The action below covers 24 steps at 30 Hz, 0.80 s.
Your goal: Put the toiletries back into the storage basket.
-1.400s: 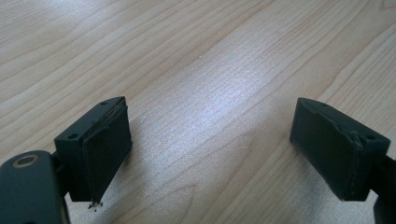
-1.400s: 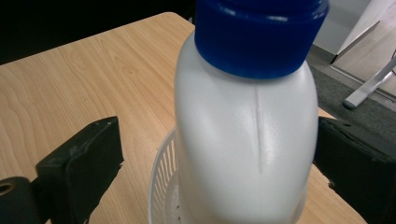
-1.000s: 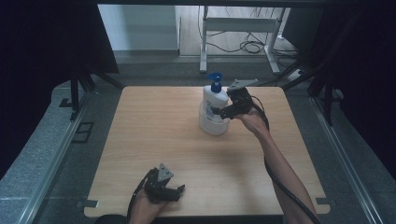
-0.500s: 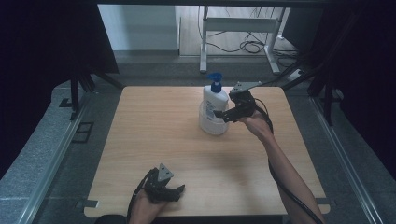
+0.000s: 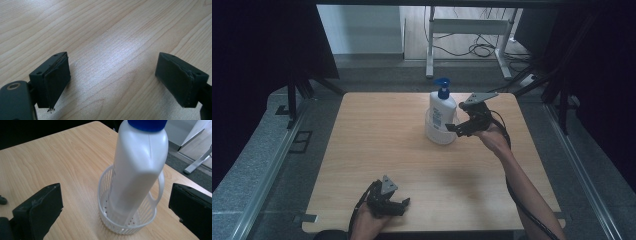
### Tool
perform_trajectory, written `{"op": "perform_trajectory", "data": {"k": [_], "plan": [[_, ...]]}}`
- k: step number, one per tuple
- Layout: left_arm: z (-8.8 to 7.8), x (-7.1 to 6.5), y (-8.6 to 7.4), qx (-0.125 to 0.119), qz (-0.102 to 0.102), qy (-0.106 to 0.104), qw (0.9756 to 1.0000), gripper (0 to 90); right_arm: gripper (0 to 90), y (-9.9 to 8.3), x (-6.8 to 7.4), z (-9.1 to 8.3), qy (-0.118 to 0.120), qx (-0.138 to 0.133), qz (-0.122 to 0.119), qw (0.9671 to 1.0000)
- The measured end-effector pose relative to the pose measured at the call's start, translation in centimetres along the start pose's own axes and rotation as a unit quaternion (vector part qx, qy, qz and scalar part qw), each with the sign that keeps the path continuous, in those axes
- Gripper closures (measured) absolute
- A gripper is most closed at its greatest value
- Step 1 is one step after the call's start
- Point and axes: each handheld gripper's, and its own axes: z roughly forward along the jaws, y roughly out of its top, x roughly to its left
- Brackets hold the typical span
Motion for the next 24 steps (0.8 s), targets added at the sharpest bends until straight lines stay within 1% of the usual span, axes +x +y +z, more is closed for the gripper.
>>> {"op": "perform_trajectory", "data": {"k": [5, 10, 16, 20, 24], "plan": [[0.0, 0.0, 0.0, 0.000, 0.000, 0.000, 1.0000, 11.9, 0.0, -0.7, 0.4, -0.4, -0.006, 0.012, -0.005, 0.9999], [0.0, 0.0, 0.0, 0.000, 0.000, 0.000, 1.0000, 12.0, 0.0, -1.4, 0.7, -0.8, -0.003, 0.014, -0.004, 0.9999], [0.0, 0.0, 0.0, 0.001, -0.001, 0.001, 1.0000, 11.9, 0.0, -1.9, 1.2, -1.5, -0.003, 0.009, -0.005, 0.9999], [0.0, -0.1, 0.0, 0.000, -0.002, 0.001, 1.0000, 11.9, 0.0, -2.6, 1.6, -1.9, 0.000, -0.001, 0.005, 1.0000], [0.0, -0.1, 0.0, 0.000, -0.002, 0.001, 1.0000, 11.9, 0.0, -3.2, 1.8, -2.2, 0.001, -0.001, 0.007, 1.0000]]}}
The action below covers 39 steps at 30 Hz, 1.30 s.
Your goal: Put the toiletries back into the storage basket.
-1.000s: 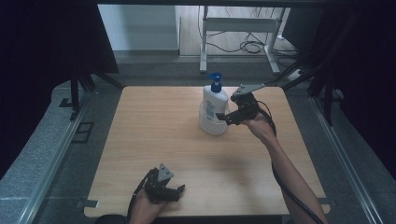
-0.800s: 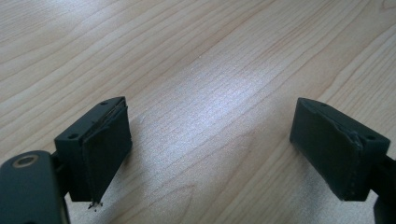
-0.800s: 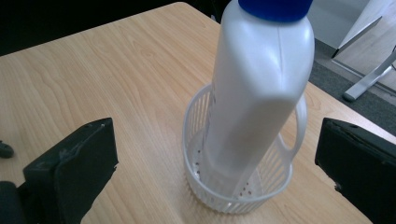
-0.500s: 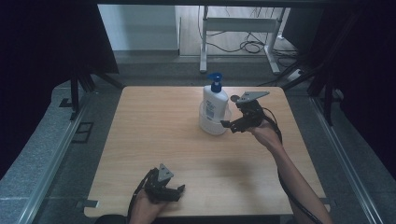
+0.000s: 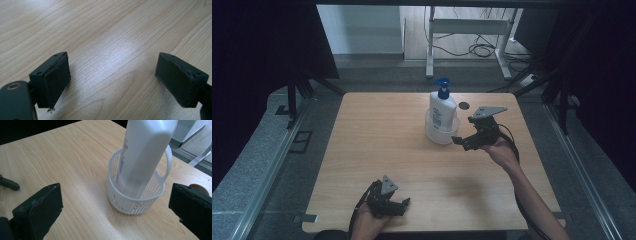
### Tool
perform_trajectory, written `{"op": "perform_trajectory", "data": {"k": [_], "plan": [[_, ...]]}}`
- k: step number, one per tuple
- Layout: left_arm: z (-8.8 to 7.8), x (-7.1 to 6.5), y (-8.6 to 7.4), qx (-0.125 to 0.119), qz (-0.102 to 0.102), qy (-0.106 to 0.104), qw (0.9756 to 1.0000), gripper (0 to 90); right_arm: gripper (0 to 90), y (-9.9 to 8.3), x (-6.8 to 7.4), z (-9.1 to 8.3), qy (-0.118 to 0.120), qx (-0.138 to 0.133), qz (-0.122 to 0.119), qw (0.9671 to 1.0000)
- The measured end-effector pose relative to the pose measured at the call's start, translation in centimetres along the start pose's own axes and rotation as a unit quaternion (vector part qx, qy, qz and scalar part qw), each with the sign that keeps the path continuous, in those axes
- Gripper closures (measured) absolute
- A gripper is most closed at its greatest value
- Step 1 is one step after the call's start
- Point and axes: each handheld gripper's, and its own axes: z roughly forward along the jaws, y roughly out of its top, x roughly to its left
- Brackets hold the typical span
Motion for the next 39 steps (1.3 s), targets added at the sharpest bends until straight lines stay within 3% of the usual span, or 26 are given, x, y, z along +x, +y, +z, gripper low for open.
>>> {"op": "perform_trajectory", "data": {"k": [20, 39], "plan": [[0.0, 0.0, 0.0, 0.000, -0.001, 0.001, 1.0000, 12.0, 0.0, -2.8, 1.5, -2.7, 0.002, -0.001, -0.007, 1.0000], [0.0, 0.0, 0.0, 0.000, -0.001, 0.001, 1.0000, 11.9, 0.0, -9.0, 3.3, -4.1, -0.001, 0.007, 0.003, 1.0000]]}}
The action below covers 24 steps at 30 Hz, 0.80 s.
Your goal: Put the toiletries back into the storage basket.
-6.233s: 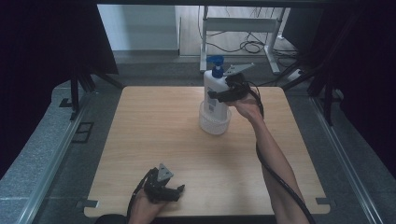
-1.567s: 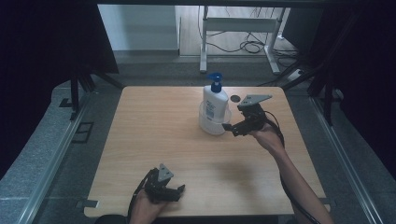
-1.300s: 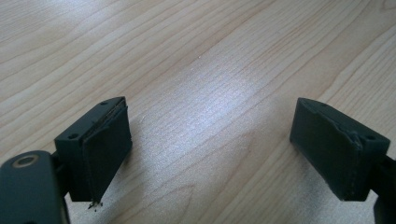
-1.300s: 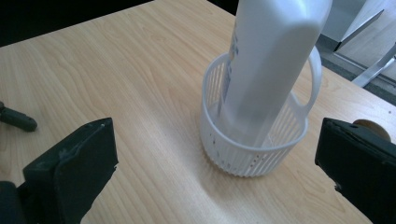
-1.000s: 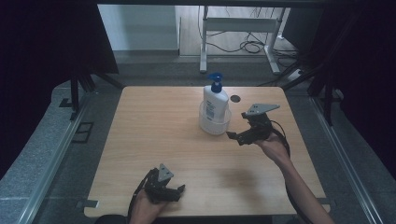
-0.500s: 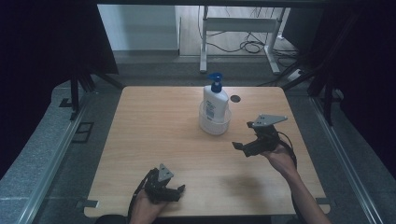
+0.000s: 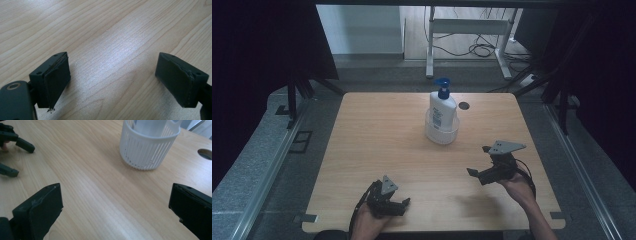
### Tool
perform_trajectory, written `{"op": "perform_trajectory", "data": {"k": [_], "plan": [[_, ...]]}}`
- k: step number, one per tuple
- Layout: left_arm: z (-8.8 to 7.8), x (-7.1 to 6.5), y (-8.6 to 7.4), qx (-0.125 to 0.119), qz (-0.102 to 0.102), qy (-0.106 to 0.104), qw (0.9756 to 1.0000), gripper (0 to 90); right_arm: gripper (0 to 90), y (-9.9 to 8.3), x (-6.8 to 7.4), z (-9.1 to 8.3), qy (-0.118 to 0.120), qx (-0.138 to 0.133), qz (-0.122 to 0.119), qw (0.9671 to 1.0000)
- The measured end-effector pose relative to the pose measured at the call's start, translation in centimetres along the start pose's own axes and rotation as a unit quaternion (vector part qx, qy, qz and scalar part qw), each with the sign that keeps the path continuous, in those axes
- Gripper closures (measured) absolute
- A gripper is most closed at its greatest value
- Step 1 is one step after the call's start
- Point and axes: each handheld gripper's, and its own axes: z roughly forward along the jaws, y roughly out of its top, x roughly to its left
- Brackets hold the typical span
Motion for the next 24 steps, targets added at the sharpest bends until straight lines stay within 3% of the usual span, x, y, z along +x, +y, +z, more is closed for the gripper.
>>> {"op": "perform_trajectory", "data": {"k": [8, 24], "plan": [[0.0, -0.1, 0.0, -0.001, -0.003, 0.000, 1.0000, 11.9, 0.0, -2.2, 0.9, -0.3, -0.006, 0.005, -0.002, 1.0000], [0.0, -0.1, 0.0, 0.000, -0.003, 0.001, 1.0000, 11.9, 0.0, -6.8, 1.8, 1.0, -0.003, 0.054, 0.013, 0.9984]]}}
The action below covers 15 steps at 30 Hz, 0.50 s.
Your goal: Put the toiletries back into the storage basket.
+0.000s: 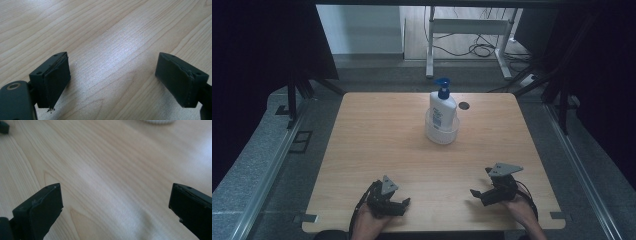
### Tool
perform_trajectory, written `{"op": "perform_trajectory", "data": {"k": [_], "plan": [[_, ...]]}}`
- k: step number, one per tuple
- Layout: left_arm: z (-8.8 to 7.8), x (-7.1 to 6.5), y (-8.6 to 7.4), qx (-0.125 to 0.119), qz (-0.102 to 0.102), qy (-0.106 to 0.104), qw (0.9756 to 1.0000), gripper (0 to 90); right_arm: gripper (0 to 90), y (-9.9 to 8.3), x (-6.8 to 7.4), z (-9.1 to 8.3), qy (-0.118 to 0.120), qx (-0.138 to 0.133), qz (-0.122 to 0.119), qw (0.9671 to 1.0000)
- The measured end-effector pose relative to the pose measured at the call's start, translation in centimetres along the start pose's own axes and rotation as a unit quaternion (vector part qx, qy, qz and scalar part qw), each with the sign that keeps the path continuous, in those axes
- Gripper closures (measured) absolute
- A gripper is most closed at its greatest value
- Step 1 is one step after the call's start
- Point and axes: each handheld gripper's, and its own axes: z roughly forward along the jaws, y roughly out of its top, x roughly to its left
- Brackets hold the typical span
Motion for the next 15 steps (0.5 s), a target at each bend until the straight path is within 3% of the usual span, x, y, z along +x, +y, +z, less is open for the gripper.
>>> {"op": "perform_trajectory", "data": {"k": [10, 15], "plan": [[0.0, 0.0, 0.0, 0.000, -0.001, 0.001, 1.0000, 11.9, 0.0, -1.8, 0.2, 1.4, 0.000, 0.036, -0.003, 0.9993], [0.0, -0.1, 0.0, 0.000, -0.001, 0.001, 1.0000, 11.8, 0.0, -1.8, 0.2, 1.4, 0.000, 0.036, -0.002, 0.9993]]}}
